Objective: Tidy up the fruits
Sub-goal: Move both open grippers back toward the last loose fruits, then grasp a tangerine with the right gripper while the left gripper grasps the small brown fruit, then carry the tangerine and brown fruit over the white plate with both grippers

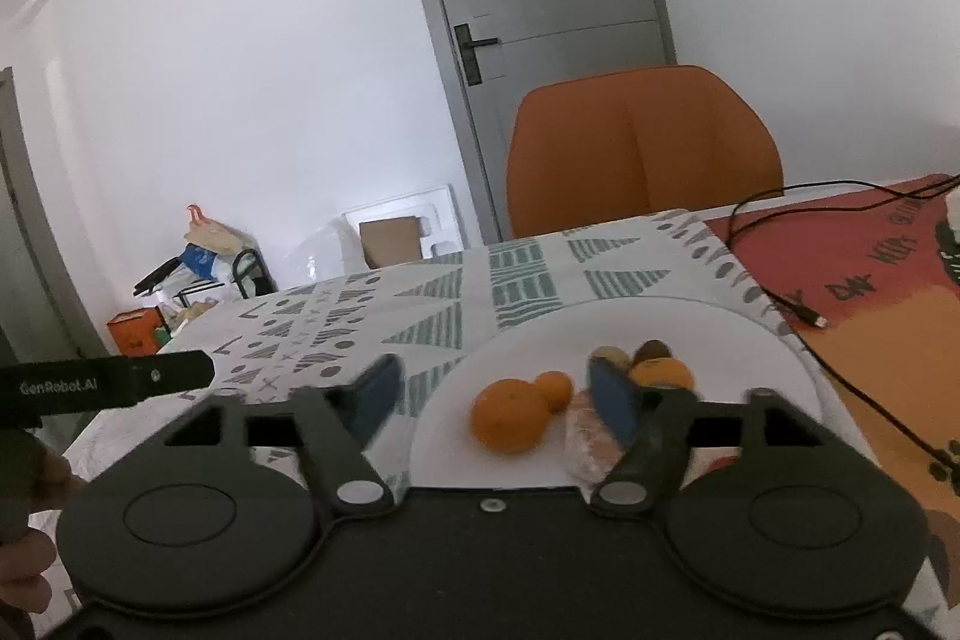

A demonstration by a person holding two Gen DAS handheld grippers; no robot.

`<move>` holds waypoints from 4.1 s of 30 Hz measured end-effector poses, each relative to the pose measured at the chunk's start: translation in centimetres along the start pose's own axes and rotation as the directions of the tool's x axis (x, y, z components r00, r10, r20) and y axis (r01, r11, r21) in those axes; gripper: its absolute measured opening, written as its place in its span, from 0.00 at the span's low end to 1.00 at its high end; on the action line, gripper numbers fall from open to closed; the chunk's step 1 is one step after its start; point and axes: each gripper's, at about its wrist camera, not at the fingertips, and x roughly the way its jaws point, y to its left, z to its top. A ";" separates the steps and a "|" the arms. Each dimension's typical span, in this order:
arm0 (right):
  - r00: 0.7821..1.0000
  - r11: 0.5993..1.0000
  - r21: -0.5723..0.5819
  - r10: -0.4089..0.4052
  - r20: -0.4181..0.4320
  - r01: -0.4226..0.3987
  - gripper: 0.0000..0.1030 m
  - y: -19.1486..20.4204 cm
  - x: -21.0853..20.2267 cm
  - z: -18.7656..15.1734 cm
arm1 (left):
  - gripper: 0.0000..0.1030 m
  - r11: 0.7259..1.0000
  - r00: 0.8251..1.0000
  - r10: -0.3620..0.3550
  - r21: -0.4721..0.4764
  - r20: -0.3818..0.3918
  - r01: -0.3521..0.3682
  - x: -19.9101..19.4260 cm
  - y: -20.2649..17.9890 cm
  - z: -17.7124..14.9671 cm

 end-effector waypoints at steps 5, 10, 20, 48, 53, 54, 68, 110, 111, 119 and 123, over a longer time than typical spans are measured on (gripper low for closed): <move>1.000 0.999 -0.032 0.026 -0.015 -0.027 1.00 1.8 0.6 -0.1 | 0.94 1.000 1.000 0.023 -0.006 -0.001 -0.023 -0.1 1.6 -0.4; 0.998 0.997 -0.060 0.053 -0.040 -0.055 1.00 3.6 1.2 -0.4 | 0.95 0.999 0.999 0.039 -0.021 -0.018 -0.039 -0.2 3.3 -0.8; 0.988 0.987 -0.106 0.113 -0.105 -0.124 1.00 7.1 3.0 -1.1 | 0.95 0.994 0.996 0.081 -0.064 -0.043 -0.084 -0.1 7.0 -1.3; 0.912 0.929 -0.180 0.256 -0.320 -0.324 0.18 14.3 9.9 -3.3 | 0.95 0.983 0.988 0.134 -0.120 -0.072 -0.142 1.5 12.4 -1.8; 0.930 0.945 -0.154 0.238 -0.279 -0.288 0.18 12.9 9.6 -2.6 | 0.94 0.989 0.989 0.128 -0.069 -0.080 -0.134 2.5 11.1 -1.4; 0.934 0.948 -0.149 0.236 -0.268 -0.282 0.18 12.5 9.4 -2.4 | 0.94 0.989 0.988 0.133 -0.059 -0.079 -0.138 2.7 10.8 -1.3; 0.962 0.975 -0.092 0.180 -0.205 -0.202 0.18 9.0 8.5 -0.6 | 0.60 0.997 0.991 0.073 0.006 -0.115 -0.073 6.1 7.0 -1.2; 0.992 0.996 -0.033 0.085 -0.089 -0.088 0.18 3.8 2.2 0.8 | 0.24 0.997 0.997 -0.077 0.013 -0.025 0.077 2.2 1.3 -0.4; 0.993 0.996 -0.030 0.080 -0.086 -0.083 0.18 3.5 2.0 0.7 | 0.24 0.996 0.996 -0.083 0.017 -0.023 0.083 2.1 0.9 -0.4; 0.997 0.999 -0.008 0.041 -0.062 -0.042 0.18 1.0 0.1 0.5 | 0.24 0.991 0.992 -0.123 0.049 -0.014 0.124 1.8 -1.8 -0.4; 0.998 1.000 0.007 0.024 -0.056 -0.024 0.18 -0.2 -0.6 0.4 | 0.24 0.987 0.989 -0.145 0.069 -0.014 0.146 1.6 -3.4 -0.4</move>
